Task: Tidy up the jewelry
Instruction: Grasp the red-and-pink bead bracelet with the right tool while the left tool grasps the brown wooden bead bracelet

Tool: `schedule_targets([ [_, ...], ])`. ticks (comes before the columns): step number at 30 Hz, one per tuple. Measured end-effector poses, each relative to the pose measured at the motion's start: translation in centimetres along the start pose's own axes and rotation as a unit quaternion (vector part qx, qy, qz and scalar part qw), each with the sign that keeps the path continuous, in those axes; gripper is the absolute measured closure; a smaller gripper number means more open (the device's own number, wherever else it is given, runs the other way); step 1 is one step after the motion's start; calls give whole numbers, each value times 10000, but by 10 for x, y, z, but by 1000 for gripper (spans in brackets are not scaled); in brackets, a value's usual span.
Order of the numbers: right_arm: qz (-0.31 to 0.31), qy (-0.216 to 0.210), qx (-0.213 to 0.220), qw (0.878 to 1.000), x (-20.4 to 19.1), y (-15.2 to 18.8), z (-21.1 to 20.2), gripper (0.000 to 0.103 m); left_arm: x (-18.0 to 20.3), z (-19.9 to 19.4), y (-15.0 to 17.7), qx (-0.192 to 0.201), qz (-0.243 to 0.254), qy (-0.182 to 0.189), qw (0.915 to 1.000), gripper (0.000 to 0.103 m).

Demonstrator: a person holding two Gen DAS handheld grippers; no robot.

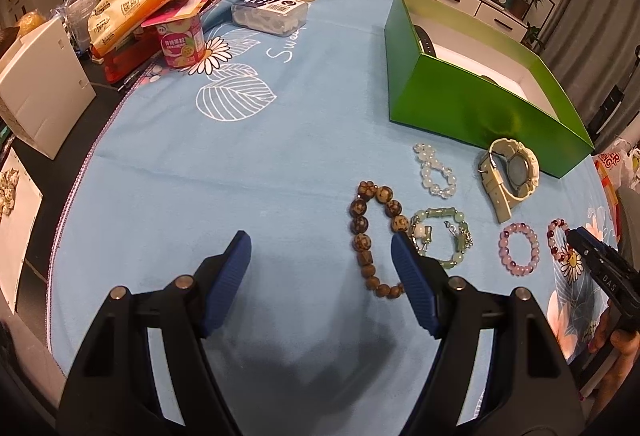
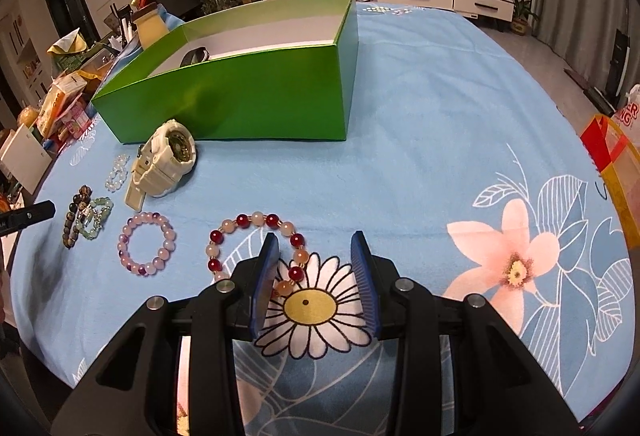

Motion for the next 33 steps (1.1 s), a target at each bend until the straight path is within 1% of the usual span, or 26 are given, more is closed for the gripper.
schedule_targets([
  [4,-193,97,13,9998,-9,-1,3,67,0,3,-1,-18,-13,8,10000,29],
  [6,-431,262,26,9987,-16,0,4,75,0,3,-1,-18,-11,11,10000,29],
  [7,-645,410,53,9971,-23,1,5,82,0,4,-1,-20,-5,9,10000,29],
  [8,-740,428,46,9963,-27,0,5,90,0,5,-1,-21,0,8,10000,29],
  [10,-883,545,51,9946,-34,-1,7,95,2,7,0,-29,23,5,10000,29],
  [12,-968,610,83,9934,-37,0,8,95,4,8,1,-26,58,-4,10000,29],
  [15,-950,487,115,9942,-39,0,7,96,8,10,2,5,152,-43,9999,31],
  [16,-944,470,142,9943,-40,1,5,95,10,10,2,21,199,-61,9998,35],
  [17,-929,438,217,9945,-39,0,1,95,12,11,3,38,260,-73,9996,41],
  [20,-870,377,409,9947,-38,-4,-10,95,17,14,3,31,376,-91,9992,53],
  [21,-841,349,452,9948,-36,-6,-12,95,19,15,3,28,423,-87,9991,54],
  [24,-786,303,523,9951,-34,-8,-18,95,24,20,4,50,543,-93,9985,61],
  [26,-767,281,524,9953,-34,-9,-18,95,26,24,4,42,609,-82,9981,68],
  [28,-748,266,513,9955,-34,-8,-18,95,31,27,5,185,809,-173,9964,70],
  [30,-729,244,495,9958,-35,-10,-17,95,33,28,5,267,862,-158,9958,72],
  [32,-712,233,493,9960,-35,-9,-17,95,34,28,5,293,871,-117,9957,81],
  [33,-714,236,498,9959,-35,-10,-17,95,34,27,5,317,871,-106,9956,83],
])
Point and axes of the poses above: each gripper's, at about its wrist camera, not at the fingertips, and z roughly the way its jaws point, x to its right, y to its underside, the point moved 1 cm from there along z, roughly the way its jaws point, and after that the axes turned 1 degree about -z, right-handed, at the moved point
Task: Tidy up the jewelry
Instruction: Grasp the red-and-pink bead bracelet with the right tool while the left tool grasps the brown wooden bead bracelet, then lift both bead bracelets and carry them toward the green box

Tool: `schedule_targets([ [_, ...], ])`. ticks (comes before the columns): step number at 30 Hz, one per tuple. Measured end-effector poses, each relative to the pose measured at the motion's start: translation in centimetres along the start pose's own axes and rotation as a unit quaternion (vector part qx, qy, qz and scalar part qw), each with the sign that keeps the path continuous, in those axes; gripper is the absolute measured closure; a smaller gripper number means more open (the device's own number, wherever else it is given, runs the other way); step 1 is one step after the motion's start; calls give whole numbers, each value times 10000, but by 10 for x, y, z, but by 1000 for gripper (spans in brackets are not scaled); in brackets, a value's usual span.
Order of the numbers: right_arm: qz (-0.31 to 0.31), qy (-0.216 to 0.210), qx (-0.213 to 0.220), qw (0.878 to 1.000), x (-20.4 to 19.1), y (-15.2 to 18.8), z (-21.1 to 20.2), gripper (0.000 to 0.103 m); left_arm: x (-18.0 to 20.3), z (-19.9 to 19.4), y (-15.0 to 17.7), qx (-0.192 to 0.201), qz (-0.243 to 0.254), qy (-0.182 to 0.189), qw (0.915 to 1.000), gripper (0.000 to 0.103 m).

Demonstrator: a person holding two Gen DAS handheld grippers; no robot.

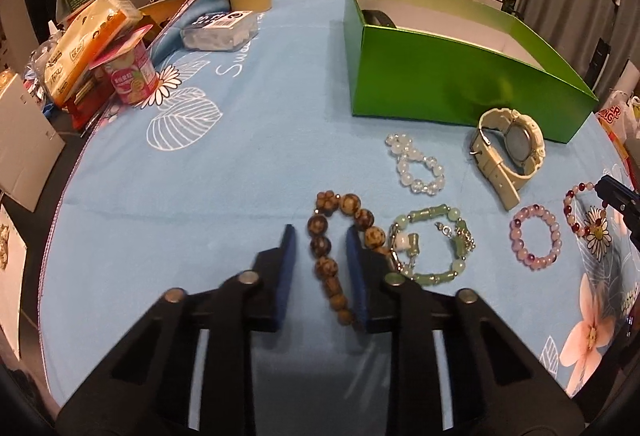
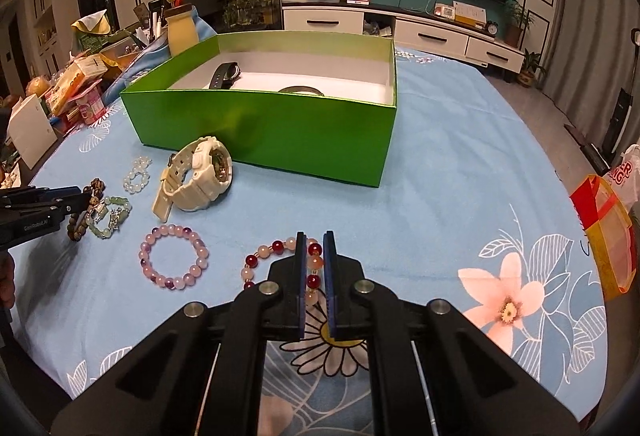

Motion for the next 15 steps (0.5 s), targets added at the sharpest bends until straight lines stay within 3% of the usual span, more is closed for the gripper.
schedule_targets([
  [3,-4,6,19,10000,-1,-1,-1,95,-3,0,0,56,-61,18,10000,92],
  [15,39,-14,259,9997,-1,-8,-18,95,-13,-22,-6,307,-439,278,9982,93],
])
Point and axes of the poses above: each gripper's, at about its wrist camera, not at the fingertips, and z roughly the way its jaws point, x to its right, y to its underside, the point moved 1 cm from there along z, roughly the way its jaws point, and after that the axes turned 1 degree about -z, right-handed, at the moved point
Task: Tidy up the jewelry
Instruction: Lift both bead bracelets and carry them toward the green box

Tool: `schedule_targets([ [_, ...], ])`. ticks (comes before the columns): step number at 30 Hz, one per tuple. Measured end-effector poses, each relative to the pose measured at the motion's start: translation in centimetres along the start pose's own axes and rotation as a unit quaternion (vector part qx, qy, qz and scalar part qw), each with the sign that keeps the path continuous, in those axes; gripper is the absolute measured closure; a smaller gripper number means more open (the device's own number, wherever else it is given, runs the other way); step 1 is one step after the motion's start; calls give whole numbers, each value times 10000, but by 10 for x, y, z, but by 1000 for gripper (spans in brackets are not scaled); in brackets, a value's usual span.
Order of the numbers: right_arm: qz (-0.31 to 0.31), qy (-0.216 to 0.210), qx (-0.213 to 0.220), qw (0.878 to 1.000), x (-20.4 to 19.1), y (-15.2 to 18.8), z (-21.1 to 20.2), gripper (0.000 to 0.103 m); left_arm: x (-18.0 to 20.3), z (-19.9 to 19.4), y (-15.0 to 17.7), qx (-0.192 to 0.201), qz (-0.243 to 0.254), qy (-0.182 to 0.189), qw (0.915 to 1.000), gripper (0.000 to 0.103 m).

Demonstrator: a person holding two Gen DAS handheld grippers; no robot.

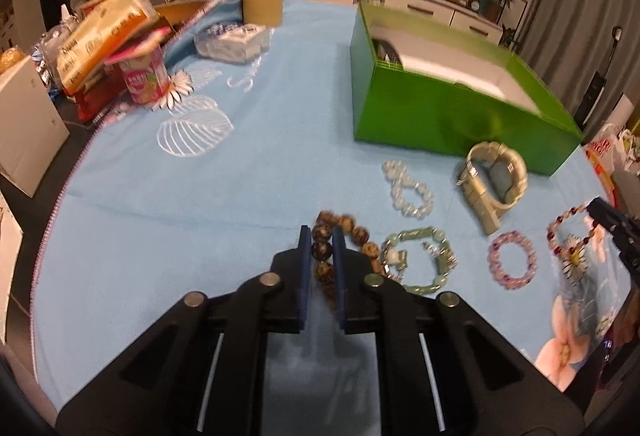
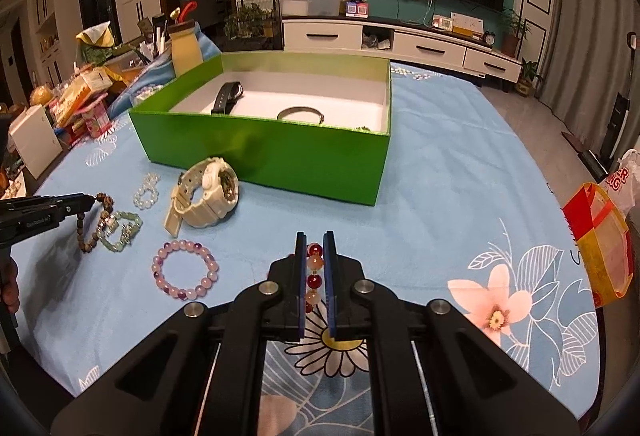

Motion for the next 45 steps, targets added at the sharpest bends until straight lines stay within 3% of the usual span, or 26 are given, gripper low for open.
schedule_targets([
  [9,37,-74,275,9996,1,-10,-18,95,4,-43,-21,450,-53,226,9987,93],
  [16,29,-57,469,9989,4,-18,-30,95,14,-58,-33,549,-28,410,9976,93],
  [36,121,-28,1012,9948,23,-66,-42,95,59,-65,-100,817,387,879,9920,93],
  [45,239,-270,1069,9936,31,-88,-34,95,80,-48,-134,796,469,973,9910,93],
])
Point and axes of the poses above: each gripper's, at about its wrist camera, not at the fingertips, and z roughly the way its jaws point, x to its right, y to its underside, the point moved 1 cm from there along z, roughly the way its jaws point, and after that the axes turned 1 degree about -z, right-handed, at the moved point
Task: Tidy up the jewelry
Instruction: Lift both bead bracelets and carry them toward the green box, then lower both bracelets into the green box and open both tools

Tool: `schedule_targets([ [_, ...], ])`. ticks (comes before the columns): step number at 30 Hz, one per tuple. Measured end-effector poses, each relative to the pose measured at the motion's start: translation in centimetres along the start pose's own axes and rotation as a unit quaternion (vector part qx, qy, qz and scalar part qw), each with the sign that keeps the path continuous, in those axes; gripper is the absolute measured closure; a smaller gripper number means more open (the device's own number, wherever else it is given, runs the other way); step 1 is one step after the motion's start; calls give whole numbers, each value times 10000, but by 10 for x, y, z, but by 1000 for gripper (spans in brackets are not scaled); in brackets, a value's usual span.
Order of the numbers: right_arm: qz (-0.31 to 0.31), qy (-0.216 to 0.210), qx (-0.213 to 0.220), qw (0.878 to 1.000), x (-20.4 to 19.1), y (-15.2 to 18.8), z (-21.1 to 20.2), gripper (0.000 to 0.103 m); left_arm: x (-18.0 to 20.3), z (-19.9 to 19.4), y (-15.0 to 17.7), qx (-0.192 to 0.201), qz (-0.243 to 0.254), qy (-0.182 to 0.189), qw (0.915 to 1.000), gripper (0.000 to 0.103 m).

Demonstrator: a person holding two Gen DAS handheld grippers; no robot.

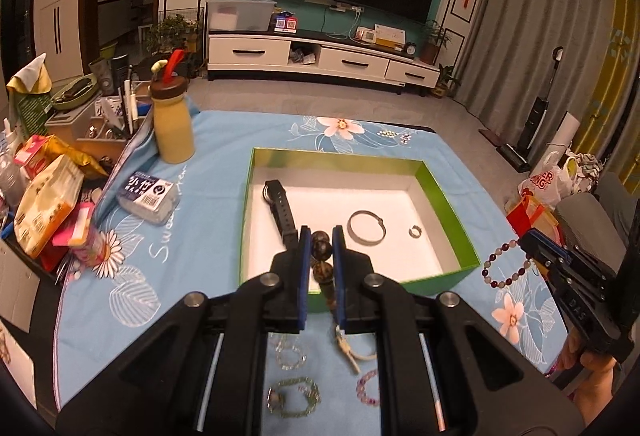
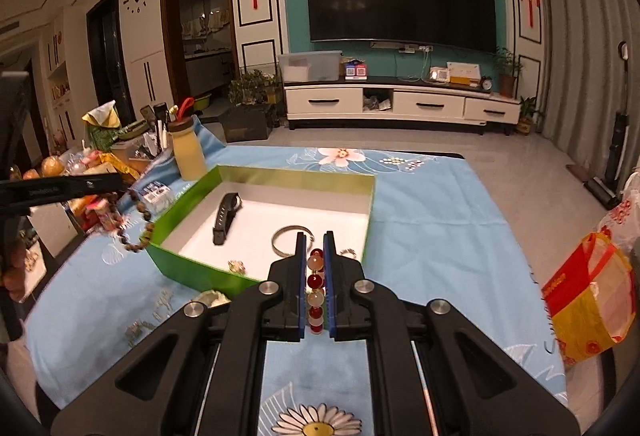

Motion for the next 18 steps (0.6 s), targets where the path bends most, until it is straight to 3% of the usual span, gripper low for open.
schedule_targets([
  [10,435,-474,-109,9979,13,-19,28,95,12,45,-22,-211,-110,87,9997,93],
  [18,644,-572,-365,9956,20,-27,60,95,21,86,-32,-427,-75,25,9991,93],
])
Point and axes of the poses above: each gripper's, at about its wrist camera, not at the fingertips, and z roughly the way its jaws point, x to its right, y to its underside, the point moved 1 cm from there along z, roughly the way its jaws point, and after that the axes turned 1 degree about -z, right-handed, at the moved point
